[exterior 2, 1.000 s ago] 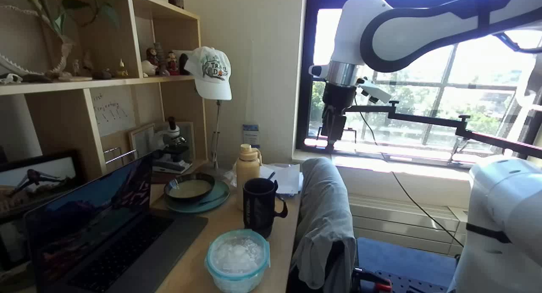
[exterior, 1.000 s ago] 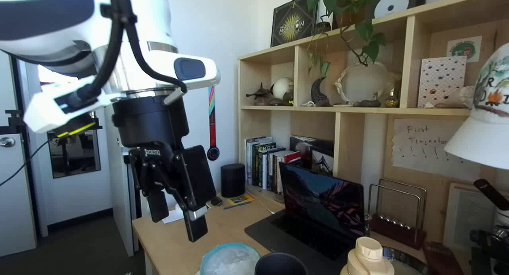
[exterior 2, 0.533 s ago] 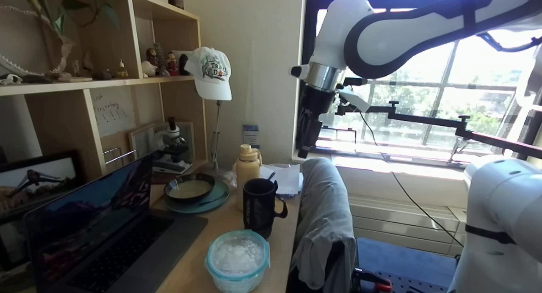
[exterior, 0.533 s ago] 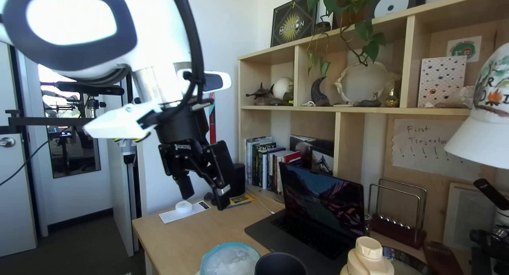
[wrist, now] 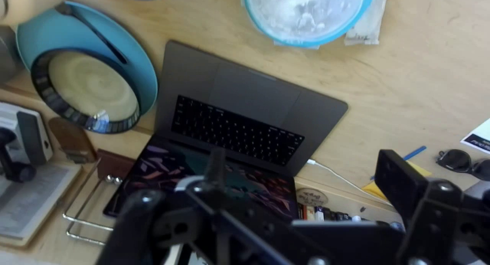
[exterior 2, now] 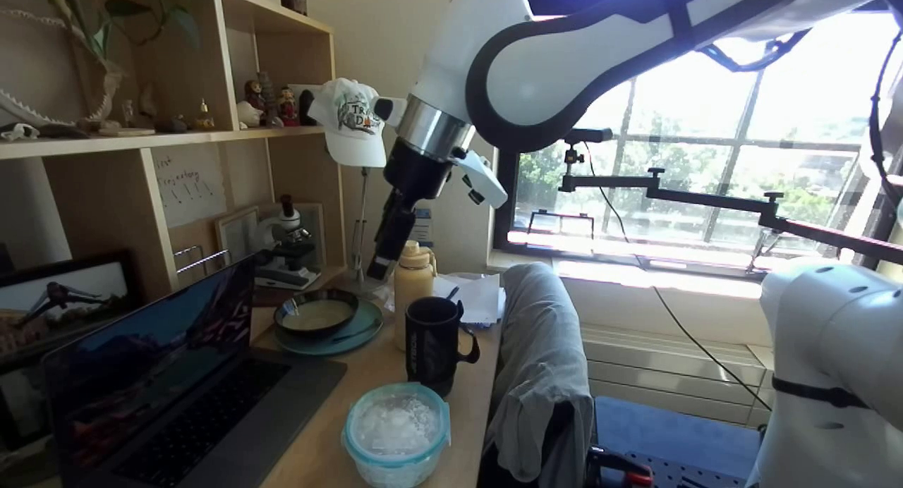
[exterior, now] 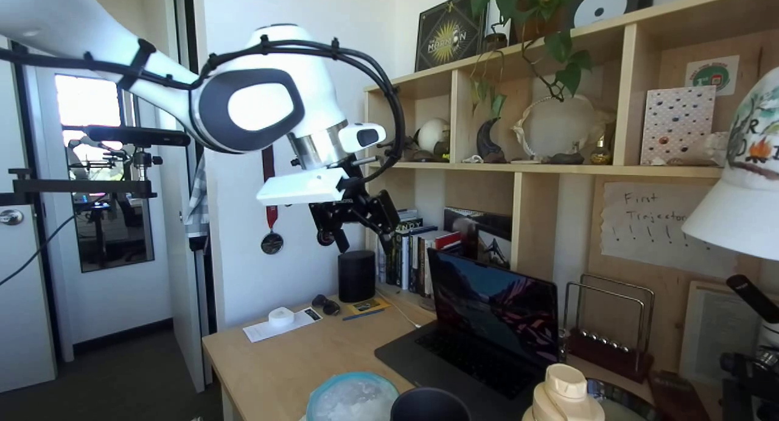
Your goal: Close the laptop
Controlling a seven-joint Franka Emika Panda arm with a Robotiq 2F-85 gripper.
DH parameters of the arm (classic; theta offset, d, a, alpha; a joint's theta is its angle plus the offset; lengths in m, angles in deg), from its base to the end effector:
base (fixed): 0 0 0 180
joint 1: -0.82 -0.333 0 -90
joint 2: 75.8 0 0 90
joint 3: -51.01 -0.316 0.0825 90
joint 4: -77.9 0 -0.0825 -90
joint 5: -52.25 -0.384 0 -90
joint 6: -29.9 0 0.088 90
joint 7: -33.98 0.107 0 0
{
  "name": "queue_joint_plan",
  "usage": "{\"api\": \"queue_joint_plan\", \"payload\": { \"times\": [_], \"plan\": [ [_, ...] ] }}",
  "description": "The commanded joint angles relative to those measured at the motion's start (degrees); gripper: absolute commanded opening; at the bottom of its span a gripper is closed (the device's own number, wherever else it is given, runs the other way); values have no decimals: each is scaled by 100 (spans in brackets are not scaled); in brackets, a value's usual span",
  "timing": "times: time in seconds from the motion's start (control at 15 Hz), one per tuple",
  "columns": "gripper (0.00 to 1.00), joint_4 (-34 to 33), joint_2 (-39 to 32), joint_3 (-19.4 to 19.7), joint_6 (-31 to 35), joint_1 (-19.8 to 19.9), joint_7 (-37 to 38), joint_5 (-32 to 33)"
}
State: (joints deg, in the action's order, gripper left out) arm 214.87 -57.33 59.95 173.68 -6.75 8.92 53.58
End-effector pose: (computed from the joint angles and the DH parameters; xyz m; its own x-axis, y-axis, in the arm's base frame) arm 0.4806 -0.0151 0.4870 0.8223 0.4083 0.3963 0.3792 -0.9125 0.1534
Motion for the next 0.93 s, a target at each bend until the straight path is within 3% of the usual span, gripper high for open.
{"api": "queue_joint_plan", "payload": {
  "times": [0.0, 0.67, 0.73, 0.8, 0.87],
  "plan": [
    [100, -972, -799, -389, 96, 57, 109, 72],
    [100, -3916, -2839, -992, -273, 171, 414, 476],
    [100, -4066, -2897, -1001, -385, 155, 483, 682],
    [100, -3514, -2597, -1049, -87, 218, 312, 470],
    [100, -3727, -2746, -1060, -150, 213, 385, 581]
  ]
}}
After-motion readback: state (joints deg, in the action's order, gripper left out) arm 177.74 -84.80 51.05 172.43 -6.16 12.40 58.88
